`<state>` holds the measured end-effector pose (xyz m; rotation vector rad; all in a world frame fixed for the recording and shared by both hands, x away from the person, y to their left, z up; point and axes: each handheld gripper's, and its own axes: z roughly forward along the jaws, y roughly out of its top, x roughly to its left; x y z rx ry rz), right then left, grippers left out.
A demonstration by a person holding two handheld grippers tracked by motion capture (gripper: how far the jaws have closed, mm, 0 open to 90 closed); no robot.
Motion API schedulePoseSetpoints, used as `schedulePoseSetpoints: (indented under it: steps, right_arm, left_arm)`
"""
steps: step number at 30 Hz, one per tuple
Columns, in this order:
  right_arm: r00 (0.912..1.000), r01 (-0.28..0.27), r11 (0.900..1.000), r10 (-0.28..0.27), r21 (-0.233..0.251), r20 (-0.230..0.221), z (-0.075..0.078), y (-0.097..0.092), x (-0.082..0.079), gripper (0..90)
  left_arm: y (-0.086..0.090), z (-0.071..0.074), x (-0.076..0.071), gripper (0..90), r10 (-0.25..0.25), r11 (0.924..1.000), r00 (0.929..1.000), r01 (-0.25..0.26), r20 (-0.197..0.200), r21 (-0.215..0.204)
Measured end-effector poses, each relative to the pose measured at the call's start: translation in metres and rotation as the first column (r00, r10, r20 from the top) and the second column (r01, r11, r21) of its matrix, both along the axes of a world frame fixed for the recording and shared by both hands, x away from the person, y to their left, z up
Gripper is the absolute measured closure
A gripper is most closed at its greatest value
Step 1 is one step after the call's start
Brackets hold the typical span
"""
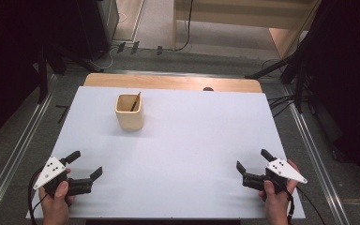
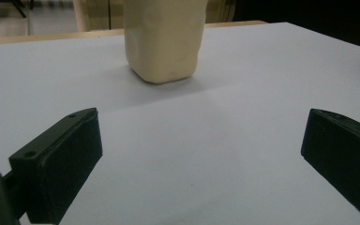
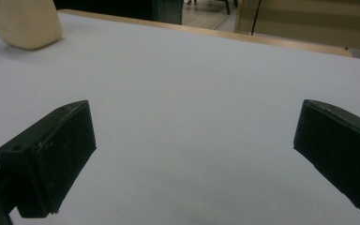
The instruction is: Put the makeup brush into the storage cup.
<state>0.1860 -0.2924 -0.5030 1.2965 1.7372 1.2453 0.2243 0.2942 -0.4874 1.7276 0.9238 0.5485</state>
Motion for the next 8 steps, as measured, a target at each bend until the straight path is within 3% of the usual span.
schedulePoseSetpoints:
  steps: [3, 6, 8]
  right_arm:
    - [1.0000, 0.000, 0.9997, 0.000, 0.024, 0.004, 0.0021, -0.0049, -0.0011, 0.0]
    - [0.9997, -0.021, 0.9991, 0.022, 0.036, -0.008, 0.0039, -0.0069, -0.0016, 0.0]
    - [0.9993, -0.032, 0.9994, 0.033, 0.013, -0.020, 0.0060, -0.0044, -0.0018, 0.0]
  left_arm:
    - [0.0002, 0.0020, 0.0001, 0.0, 0.008, 0.9996, 1.0000, -0.008, 0.000, -0.028]
    - [-0.0005, 0.0007, 0.0008, 0.0, 0.006, 0.9998, 1.0000, -0.007, -0.004, -0.018]
    - [-0.0007, 0.0003, 0.0010, 0.0, 0.006, 0.9997, 1.0000, -0.006, -0.006, -0.022]
